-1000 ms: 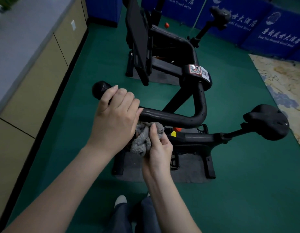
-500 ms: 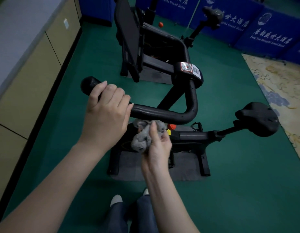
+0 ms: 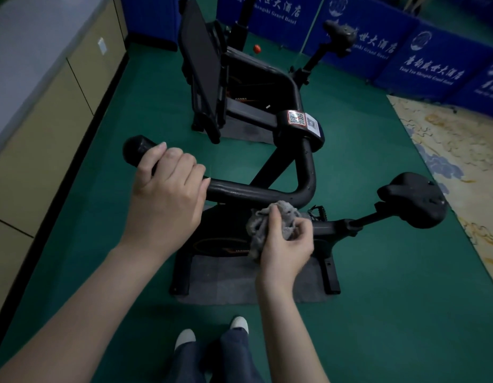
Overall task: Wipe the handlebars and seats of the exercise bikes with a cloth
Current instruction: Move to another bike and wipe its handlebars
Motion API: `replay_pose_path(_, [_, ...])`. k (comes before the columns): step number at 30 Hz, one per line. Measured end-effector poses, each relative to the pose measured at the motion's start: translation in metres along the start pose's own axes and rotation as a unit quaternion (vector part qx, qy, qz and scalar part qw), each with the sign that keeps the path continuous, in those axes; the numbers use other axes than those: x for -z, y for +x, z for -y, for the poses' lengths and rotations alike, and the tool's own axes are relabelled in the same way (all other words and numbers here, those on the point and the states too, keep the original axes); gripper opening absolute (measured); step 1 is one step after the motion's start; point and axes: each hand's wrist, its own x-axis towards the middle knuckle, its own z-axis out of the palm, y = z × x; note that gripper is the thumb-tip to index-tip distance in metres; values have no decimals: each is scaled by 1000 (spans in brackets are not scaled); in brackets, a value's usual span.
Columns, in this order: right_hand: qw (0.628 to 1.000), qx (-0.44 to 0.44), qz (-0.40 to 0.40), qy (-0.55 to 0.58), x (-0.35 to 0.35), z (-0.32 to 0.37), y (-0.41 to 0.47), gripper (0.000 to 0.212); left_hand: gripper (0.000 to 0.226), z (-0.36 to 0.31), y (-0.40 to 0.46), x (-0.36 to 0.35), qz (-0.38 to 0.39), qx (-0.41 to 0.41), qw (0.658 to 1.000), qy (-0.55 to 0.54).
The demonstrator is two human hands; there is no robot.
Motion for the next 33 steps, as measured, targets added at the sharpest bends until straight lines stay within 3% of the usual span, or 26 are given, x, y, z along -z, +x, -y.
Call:
replay_pose_path(5, [996, 67, -56, -35, 12, 7, 19, 18, 29, 0, -1, -1, -9, -1, 1000, -5])
replay_pose_path(9, [984, 147, -54, -89, 11, 8, 25, 17, 29, 0, 0, -3, -15, 0, 1000, -5])
replay_pose_path(12, [959, 244, 1, -147, 11, 12, 27, 20, 30, -1, 0, -4, -16, 6, 1000, -7])
replay_pose_path(16, [888, 359, 122, -261, 9, 25, 39, 26, 29, -1, -1, -4, -15, 8, 1000, -9])
replay_pose_path(21, [846, 351, 197, -349, 2, 51, 67, 14, 31, 0, -1, -4, -8, 5, 1000, -9])
replay_pose_path(28, [735, 345, 422, -404, -42, 76, 63, 21, 32, -1, -1, -4, -6, 5, 1000, -7])
replay_pose_path(33, [715, 247, 465, -459, -38, 83, 84, 35, 31, 0, -2, -6, -20, 2, 1000, -9])
